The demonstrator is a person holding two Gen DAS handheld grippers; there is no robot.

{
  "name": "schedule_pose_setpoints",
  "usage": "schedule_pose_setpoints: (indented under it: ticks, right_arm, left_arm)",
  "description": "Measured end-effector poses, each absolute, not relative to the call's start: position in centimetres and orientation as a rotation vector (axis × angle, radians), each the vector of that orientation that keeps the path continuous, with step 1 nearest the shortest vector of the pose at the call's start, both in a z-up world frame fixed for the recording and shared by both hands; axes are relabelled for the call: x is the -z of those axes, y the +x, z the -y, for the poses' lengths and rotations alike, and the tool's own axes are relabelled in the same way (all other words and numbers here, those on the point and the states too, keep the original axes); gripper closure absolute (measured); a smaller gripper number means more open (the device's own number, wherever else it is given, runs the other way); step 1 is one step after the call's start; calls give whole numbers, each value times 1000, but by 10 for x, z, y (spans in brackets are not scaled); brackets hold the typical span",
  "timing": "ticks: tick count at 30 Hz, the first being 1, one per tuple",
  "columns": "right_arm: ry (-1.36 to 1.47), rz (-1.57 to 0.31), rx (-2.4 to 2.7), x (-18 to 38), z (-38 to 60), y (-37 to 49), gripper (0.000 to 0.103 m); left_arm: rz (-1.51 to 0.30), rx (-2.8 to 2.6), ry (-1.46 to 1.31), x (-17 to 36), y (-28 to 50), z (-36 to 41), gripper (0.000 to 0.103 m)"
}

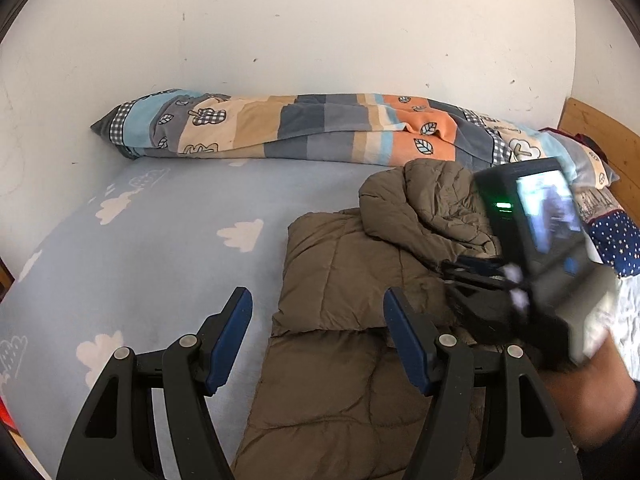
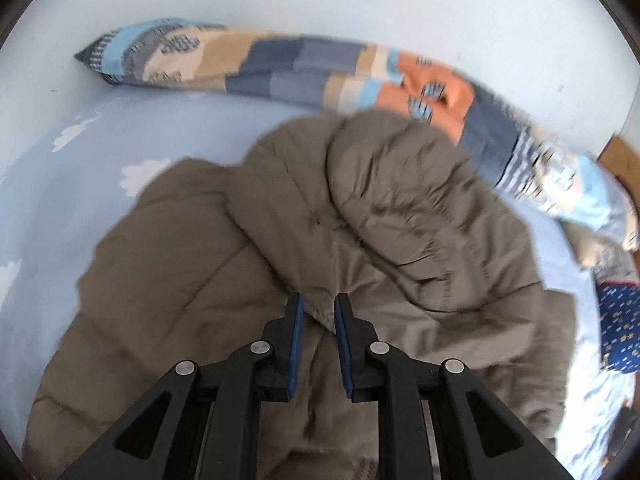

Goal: Fold large clothes
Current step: 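Withdraw the right gripper above the folded jacket bundle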

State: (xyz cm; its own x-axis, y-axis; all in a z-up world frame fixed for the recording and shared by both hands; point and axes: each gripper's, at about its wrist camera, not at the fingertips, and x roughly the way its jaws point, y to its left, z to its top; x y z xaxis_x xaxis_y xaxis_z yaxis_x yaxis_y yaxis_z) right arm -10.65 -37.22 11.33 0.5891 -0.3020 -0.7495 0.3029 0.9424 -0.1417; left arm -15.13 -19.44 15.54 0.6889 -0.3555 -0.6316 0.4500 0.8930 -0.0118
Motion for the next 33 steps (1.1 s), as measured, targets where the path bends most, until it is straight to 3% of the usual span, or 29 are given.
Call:
schedule_pose_setpoints:
  ticks: [6, 14, 33]
  right_arm:
    - [-79, -817, 377, -143, 347, -160, 86]
    - [-80, -827, 453, -142, 338, -237, 86]
    - [-109, -886, 437, -105, 358, -251, 86]
  left_arm:
    - [-666, 455, 152, -156, -154, 195, 36]
    - [-658, 469, 183, -153, -161, 201, 36]
    - [-873, 570, 359, -81, -183, 256, 36]
